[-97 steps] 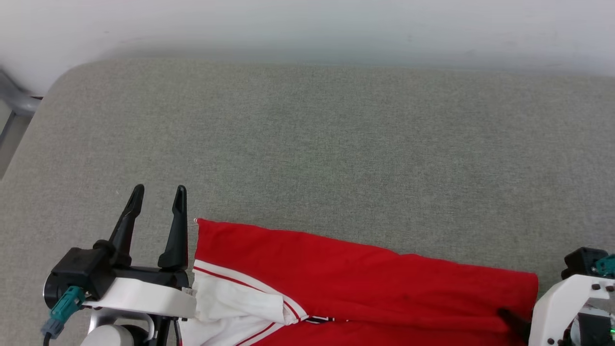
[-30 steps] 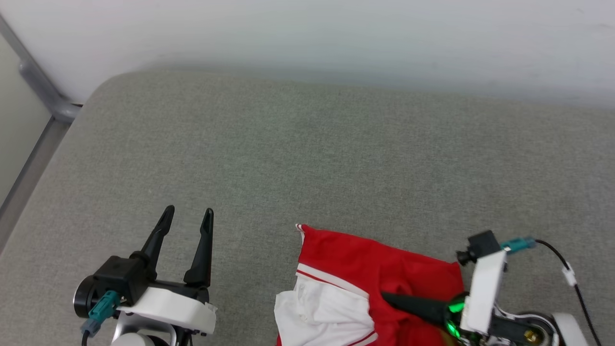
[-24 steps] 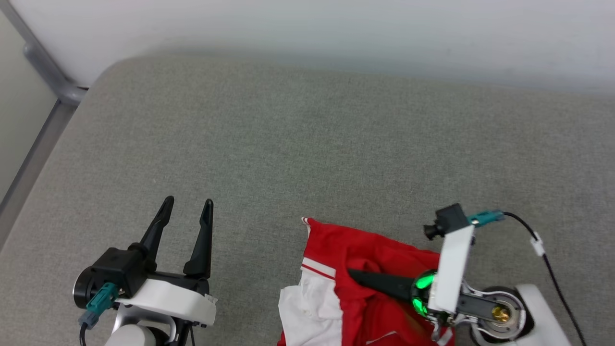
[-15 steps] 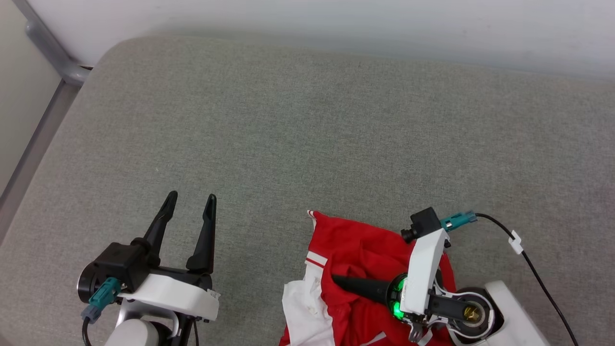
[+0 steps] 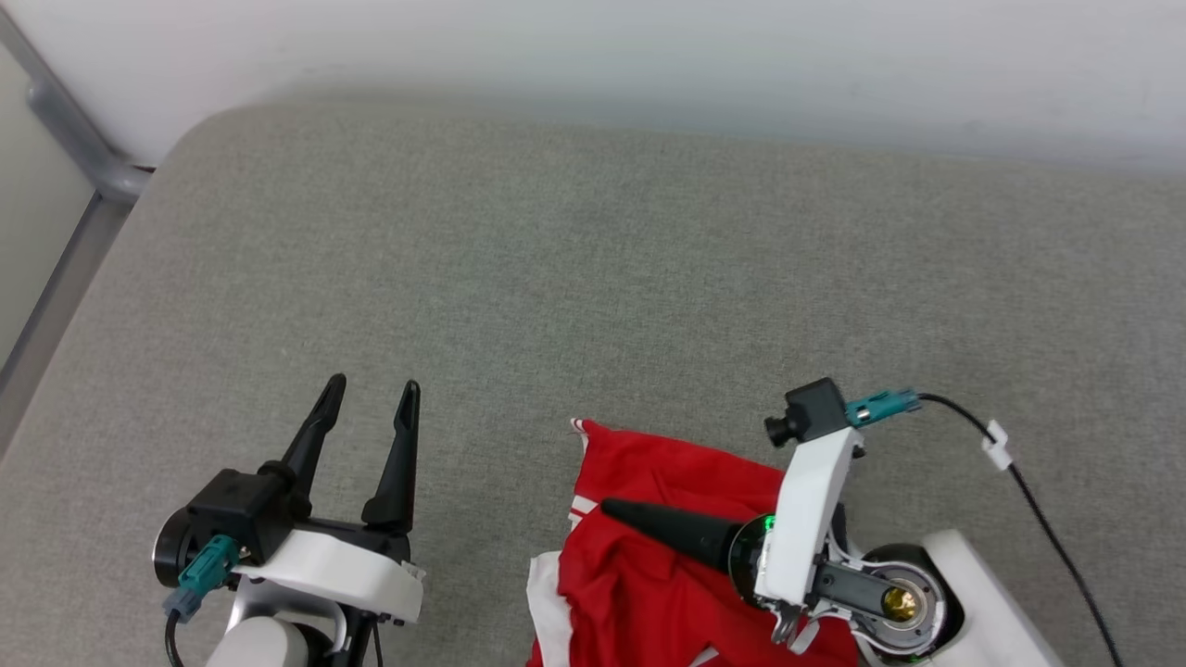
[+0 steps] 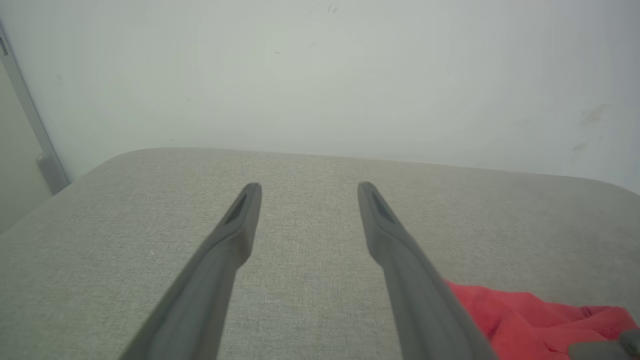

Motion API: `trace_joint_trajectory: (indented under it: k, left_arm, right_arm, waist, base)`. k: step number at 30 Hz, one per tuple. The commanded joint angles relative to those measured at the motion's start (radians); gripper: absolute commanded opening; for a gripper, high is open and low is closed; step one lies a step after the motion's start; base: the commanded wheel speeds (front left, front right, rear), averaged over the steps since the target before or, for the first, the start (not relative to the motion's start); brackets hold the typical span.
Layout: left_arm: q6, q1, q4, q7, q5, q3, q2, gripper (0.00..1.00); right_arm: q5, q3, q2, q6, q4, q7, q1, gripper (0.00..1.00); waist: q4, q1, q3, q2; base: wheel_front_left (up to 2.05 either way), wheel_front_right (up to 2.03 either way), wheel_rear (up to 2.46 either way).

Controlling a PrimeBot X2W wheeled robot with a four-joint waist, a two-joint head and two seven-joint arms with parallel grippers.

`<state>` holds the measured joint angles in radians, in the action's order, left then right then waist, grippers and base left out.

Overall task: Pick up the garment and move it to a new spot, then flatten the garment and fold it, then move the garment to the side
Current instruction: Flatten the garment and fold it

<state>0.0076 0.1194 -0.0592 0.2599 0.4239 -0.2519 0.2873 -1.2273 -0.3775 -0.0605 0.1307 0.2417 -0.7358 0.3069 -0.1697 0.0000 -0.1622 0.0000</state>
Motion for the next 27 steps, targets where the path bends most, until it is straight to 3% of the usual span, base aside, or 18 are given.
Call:
trace_joint_trajectory:
  k: [1, 5, 12, 20, 27]
  left_arm:
    - [0.001, -0.011, 0.0, 0.006, -0.004, 0.002, 0.0, 1.0]
    - [0.009, -0.028, -0.002, 0.005, -0.007, 0.0, 0.004, 1.0]
    - [0.033, -0.06, 0.006, -0.008, -0.011, -0.001, 0.01, 1.0]
    - [0.063, -0.095, 0.016, -0.017, -0.005, 0.014, 0.019, 1.0]
    - [0.079, -0.118, 0.014, -0.015, 0.003, 0.023, 0.023, 1.0]
  right_arm:
    - [0.012, 0.001, -0.013, 0.0, -0.021, 0.015, -0.008, 1.0]
    - [0.106, 0.031, -0.06, 0.0, -0.091, 0.11, -0.039, 1.0]
    - [0.426, 0.198, -0.119, 0.0, -0.133, 0.291, -0.105, 1.0]
    - [0.798, 0.436, -0.078, 0.0, -0.26, 0.376, -0.201, 1.0]
    - [1.004, 0.505, -0.034, 0.0, -0.398, 0.513, -0.297, 1.0]
  waist:
    - [0.011, 0.0, 0.015, 0.0]
    - [0.032, 0.0, 0.044, 0.0]
    - [0.077, 0.0, 0.086, 0.0]
    - [0.126, 0.0, 0.118, 0.0]
    - [0.149, 0.0, 0.141, 0.0]
  base:
    - [0.0, 0.0, 0.0]
    - [0.0, 0.0, 0.0]
    - [0.0, 0.0, 0.0]
    - [0.0, 0.0, 0.0]
    - [0.0, 0.0, 0.0]
